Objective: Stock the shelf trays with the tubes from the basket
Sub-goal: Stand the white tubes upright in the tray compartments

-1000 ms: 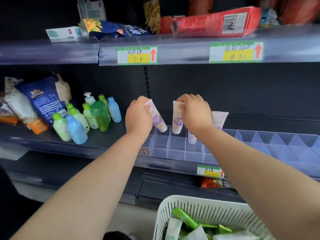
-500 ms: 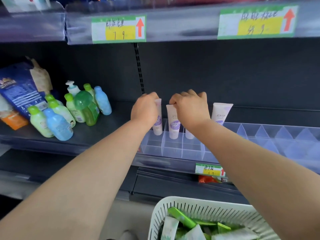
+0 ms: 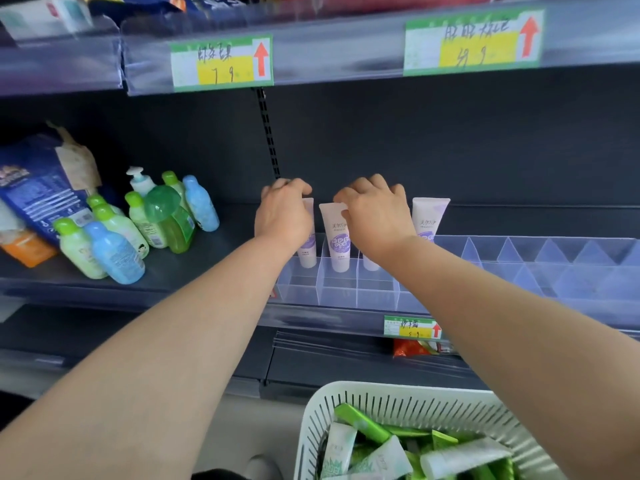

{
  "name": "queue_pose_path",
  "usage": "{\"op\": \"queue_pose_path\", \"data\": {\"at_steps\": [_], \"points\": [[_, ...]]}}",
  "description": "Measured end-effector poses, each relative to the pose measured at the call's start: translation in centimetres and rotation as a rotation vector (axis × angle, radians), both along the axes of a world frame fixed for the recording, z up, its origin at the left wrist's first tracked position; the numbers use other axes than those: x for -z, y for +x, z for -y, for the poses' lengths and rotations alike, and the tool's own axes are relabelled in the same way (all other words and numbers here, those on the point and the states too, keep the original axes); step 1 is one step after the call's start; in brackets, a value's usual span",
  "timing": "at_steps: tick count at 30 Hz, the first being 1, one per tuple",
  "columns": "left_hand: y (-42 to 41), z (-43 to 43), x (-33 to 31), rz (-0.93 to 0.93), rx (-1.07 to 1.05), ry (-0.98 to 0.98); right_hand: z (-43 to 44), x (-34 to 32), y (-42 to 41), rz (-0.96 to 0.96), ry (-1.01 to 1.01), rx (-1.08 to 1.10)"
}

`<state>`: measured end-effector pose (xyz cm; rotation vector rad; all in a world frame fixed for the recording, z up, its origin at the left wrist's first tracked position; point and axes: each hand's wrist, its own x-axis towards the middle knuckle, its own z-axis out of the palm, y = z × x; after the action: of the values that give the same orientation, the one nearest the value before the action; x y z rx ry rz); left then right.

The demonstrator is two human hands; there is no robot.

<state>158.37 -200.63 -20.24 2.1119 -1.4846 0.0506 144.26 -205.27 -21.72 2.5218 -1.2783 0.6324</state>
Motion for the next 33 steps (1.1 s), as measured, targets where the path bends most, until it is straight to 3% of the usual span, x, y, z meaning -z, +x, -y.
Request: {"op": "queue_pose_path", "data": {"at_steps": [10, 15, 19, 25, 33], "points": [[-2.9, -5.3, -0.6, 0.055, 0.028, -0.020, -5.4, 1.7, -3.6, -0.003, 0.034, -0.026], [-4.7, -9.1, 2.5, -0.003, 0.121, -0.043, -9.0, 5.9, -7.4, 0.006, 0.100, -0.066], [-6.1, -12.2, 6.2, -0.020, 0.139, -0.046, -12.0, 10.4, -10.4, -0.096, 0.228, -0.094], [-9.9, -15.4, 12.9, -0.041, 0.280, 0.193, -16.1, 16.3, -14.2, -0.209, 0.442, -0.071], [-13.3, -17.1, 20.0, 0.037, 0.445, 0.702, -17.3, 19.6, -17.4, -0.240, 0.456, -0.034]]}}
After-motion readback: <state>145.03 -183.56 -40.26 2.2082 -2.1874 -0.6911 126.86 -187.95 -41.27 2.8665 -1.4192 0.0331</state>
